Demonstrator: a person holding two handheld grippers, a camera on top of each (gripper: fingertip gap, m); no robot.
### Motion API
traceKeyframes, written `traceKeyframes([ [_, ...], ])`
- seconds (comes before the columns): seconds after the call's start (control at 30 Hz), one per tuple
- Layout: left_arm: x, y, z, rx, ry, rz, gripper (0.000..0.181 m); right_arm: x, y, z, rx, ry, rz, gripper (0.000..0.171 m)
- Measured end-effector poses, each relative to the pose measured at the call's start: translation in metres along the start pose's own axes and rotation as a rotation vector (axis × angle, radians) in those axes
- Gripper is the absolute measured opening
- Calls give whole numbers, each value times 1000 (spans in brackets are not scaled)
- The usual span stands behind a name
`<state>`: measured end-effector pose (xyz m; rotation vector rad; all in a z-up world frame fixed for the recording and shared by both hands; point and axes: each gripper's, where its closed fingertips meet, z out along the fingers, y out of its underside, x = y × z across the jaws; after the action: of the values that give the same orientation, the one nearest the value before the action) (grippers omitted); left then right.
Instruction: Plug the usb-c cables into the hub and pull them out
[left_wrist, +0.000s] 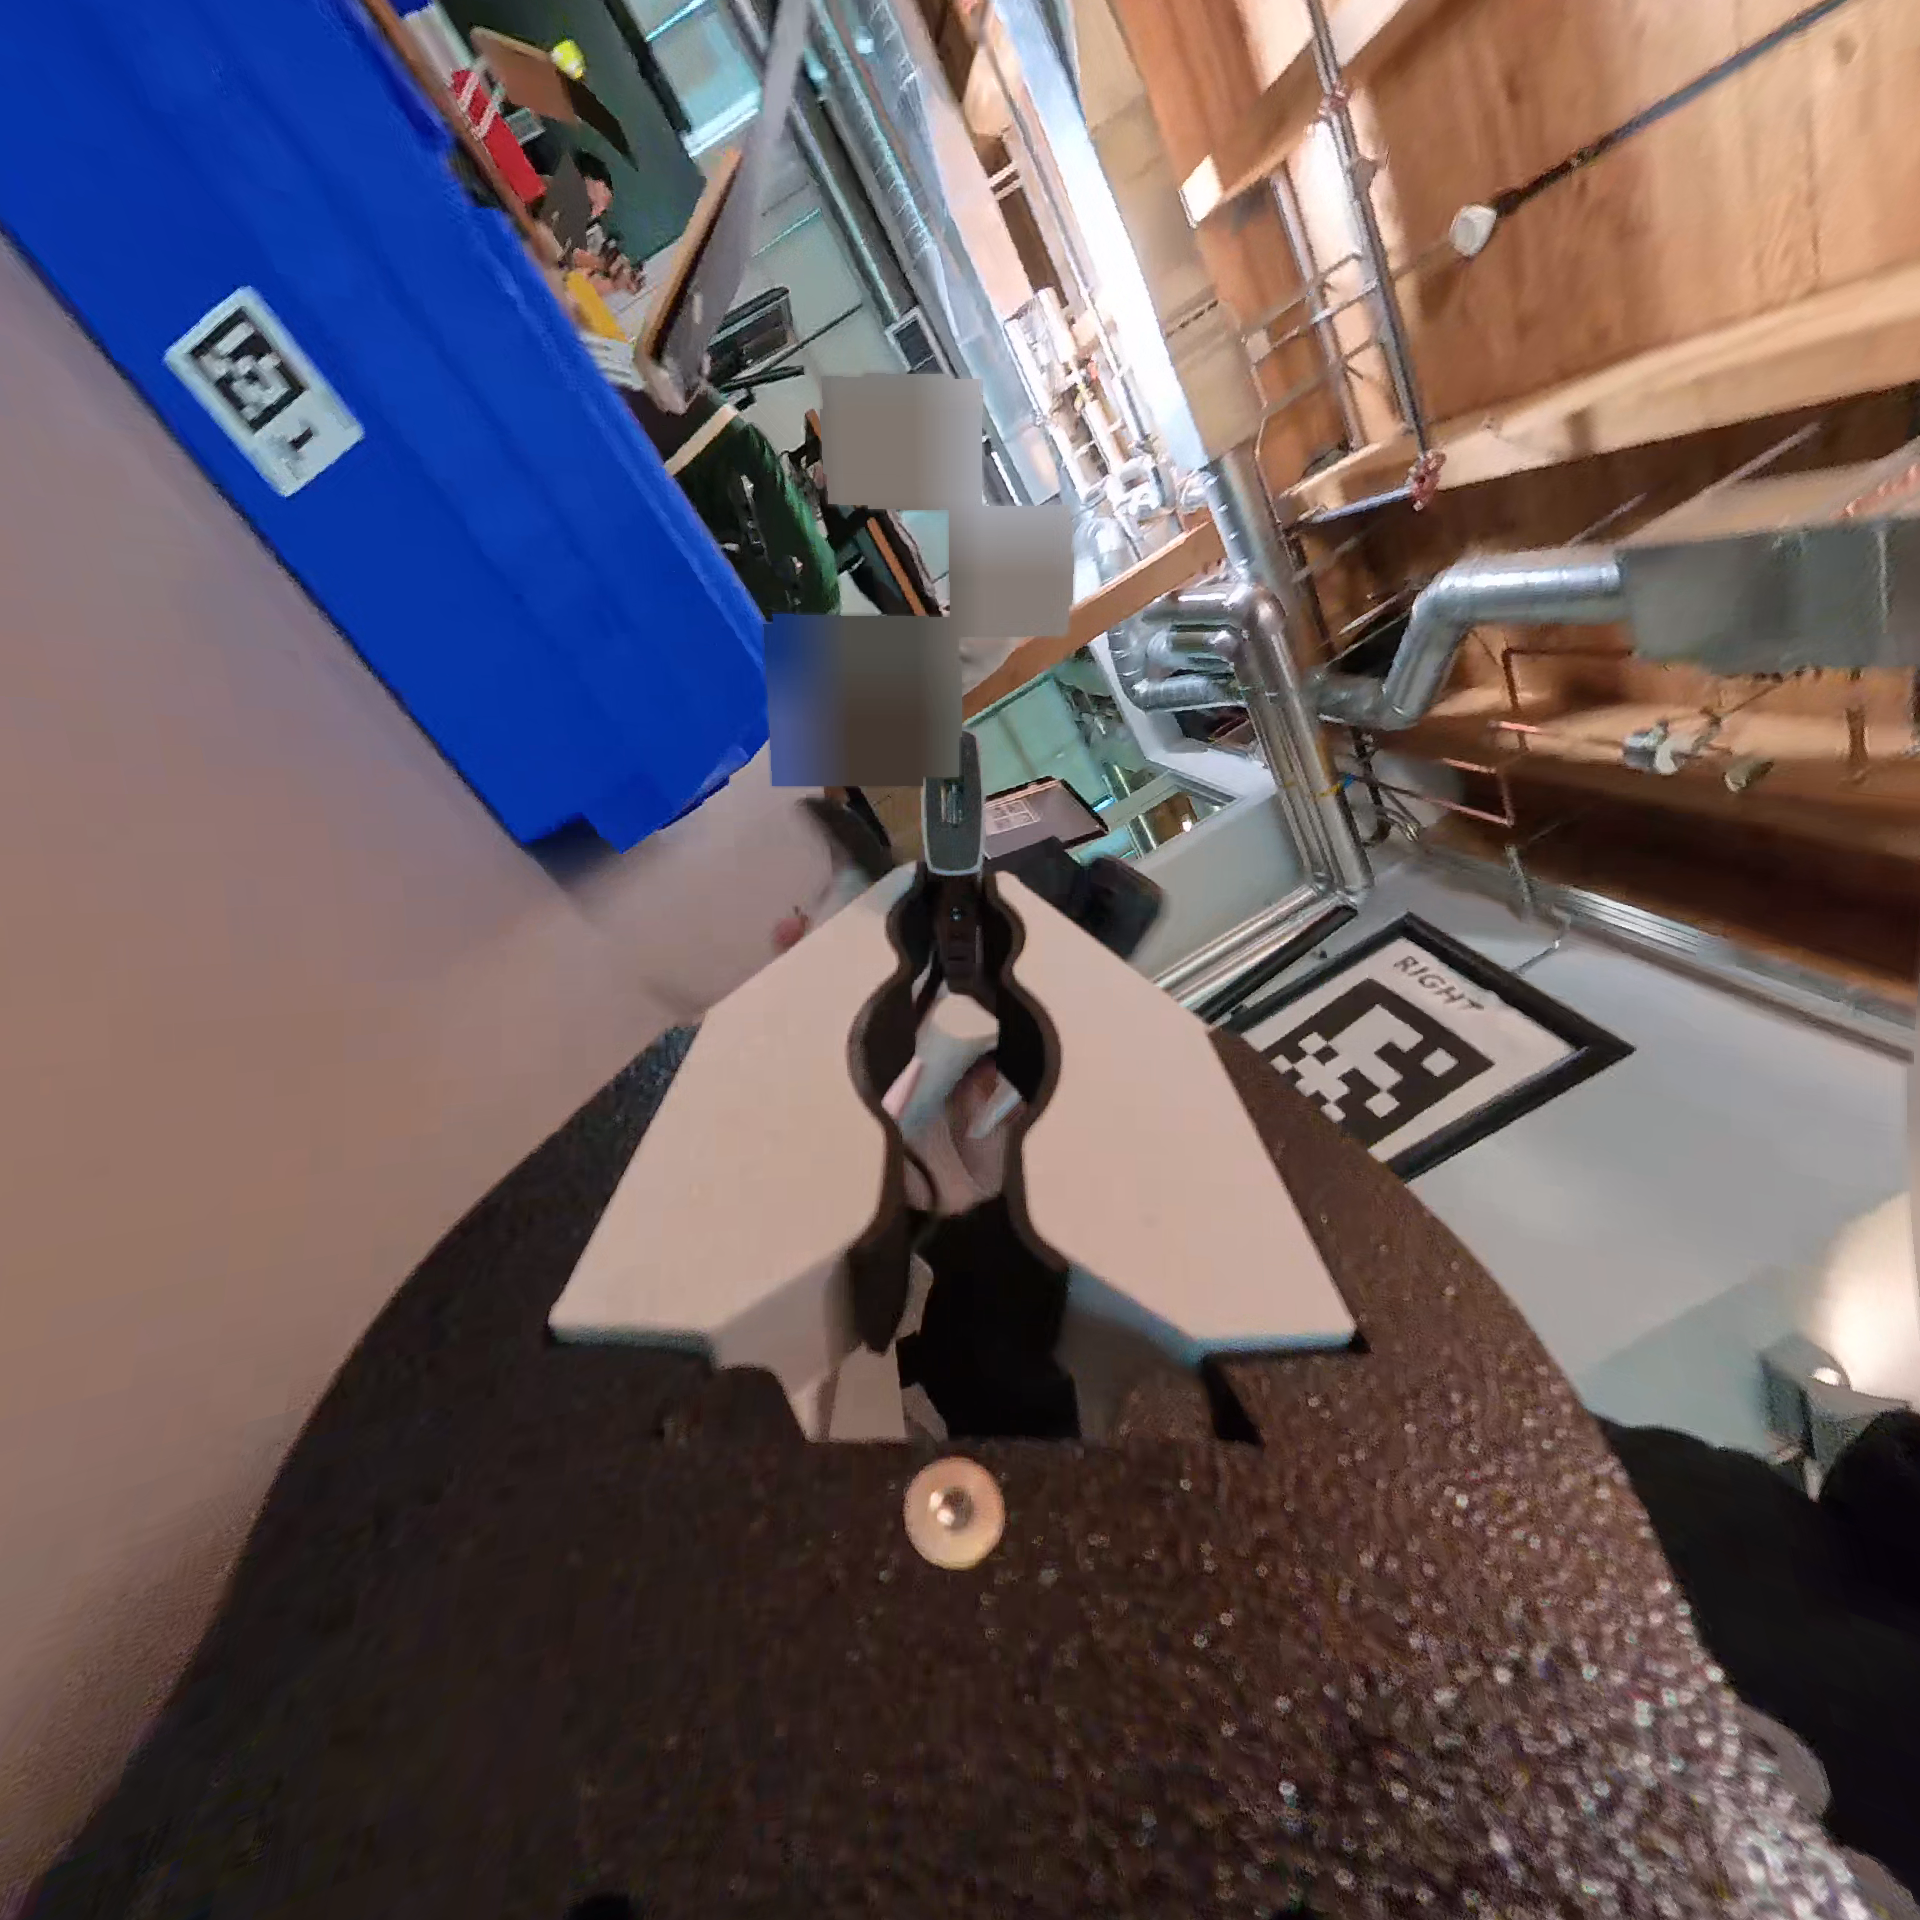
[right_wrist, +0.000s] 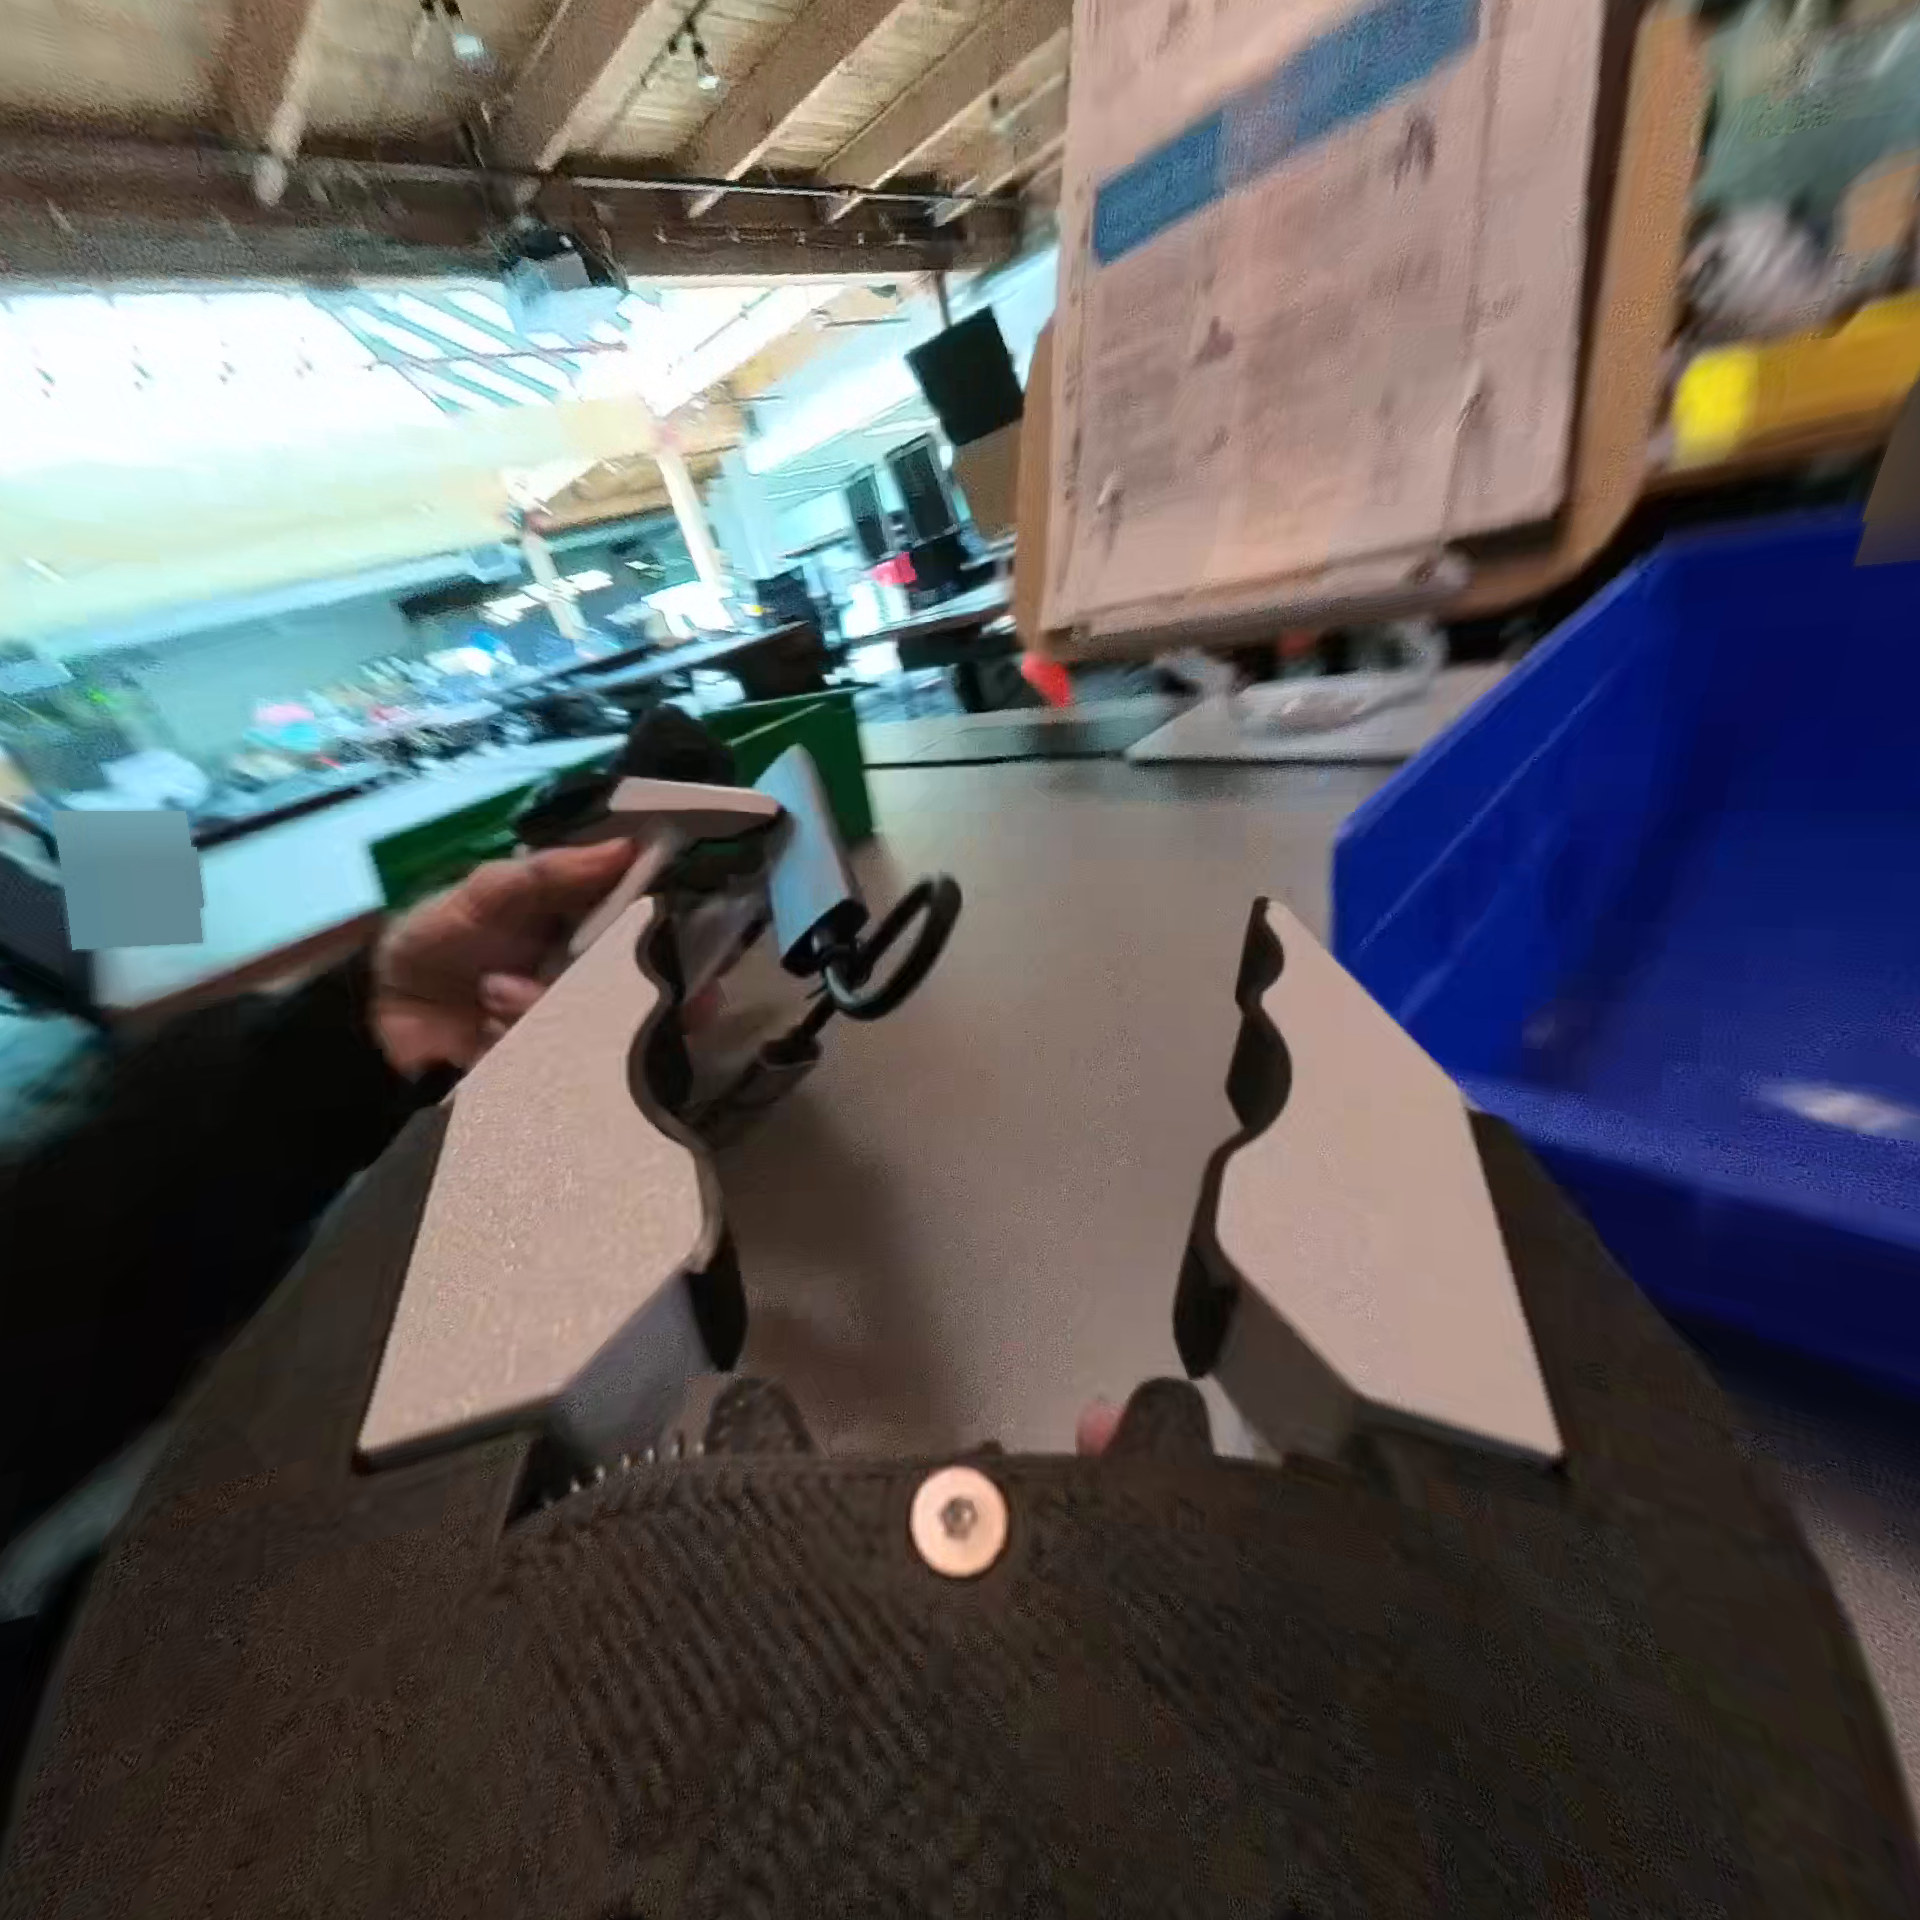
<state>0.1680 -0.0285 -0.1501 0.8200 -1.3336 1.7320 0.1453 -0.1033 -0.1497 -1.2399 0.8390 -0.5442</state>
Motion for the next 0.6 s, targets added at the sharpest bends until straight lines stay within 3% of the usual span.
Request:
traceKeyframes([
  [0.07,-10,-4,-1,15,-36,-31,6,-3,-28,-12,102,117,-380,116],
  [0.13,-16,0,2,-5,-49,-67,6,-29,-39,-13,143,108,-629,101],
  [0.23,-19,13,13,-45,-58,-80,6,-45,-14,6,21,74,-748,97],
  [0.33,-14,23,23,-55,-17,-139,6,-38,13,16,-83,106,-840,81],
  [0.4,-11,27,25,-58,1,-166,6,-31,26,17,-146,119,-899,62],
  [0.43,-9,27,26,-55,16,-182,6,-27,29,17,-164,134,-926,62],
  [0.53,-6,26,26,-50,21,-189,6,-34,27,15,-121,96,-934,38],
  [0.6,-4,25,26,-47,33,-200,5,-38,22,14,-76,80,-937,32],
])
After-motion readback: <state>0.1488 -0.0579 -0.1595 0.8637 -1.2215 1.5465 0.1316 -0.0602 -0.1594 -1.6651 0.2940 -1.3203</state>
